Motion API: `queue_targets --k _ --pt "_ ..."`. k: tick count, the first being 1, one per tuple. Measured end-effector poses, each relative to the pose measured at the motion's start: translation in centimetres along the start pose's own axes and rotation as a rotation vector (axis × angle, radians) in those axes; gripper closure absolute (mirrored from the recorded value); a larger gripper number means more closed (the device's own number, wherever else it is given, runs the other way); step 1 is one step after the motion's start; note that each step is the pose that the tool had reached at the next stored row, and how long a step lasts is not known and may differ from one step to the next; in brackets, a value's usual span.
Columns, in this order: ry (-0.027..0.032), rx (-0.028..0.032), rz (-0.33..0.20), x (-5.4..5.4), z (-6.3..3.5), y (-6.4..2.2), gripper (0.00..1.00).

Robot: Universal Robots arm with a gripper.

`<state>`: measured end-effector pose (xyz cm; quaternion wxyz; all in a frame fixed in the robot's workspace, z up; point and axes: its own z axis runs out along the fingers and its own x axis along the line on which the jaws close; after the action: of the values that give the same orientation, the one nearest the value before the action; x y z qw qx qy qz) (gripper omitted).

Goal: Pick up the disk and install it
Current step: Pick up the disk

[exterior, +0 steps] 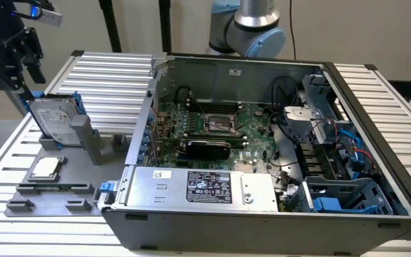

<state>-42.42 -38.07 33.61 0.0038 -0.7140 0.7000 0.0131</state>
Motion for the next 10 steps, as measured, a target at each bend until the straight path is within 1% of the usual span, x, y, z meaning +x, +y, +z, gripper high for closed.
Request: queue_targets --k 5,10 --pt "0.0 0.0 0.0 -0.2 0.91 0.05 0.0" --pt "0.0003 0.0002 0.0 -0.3 1.83 0.3 0.0"
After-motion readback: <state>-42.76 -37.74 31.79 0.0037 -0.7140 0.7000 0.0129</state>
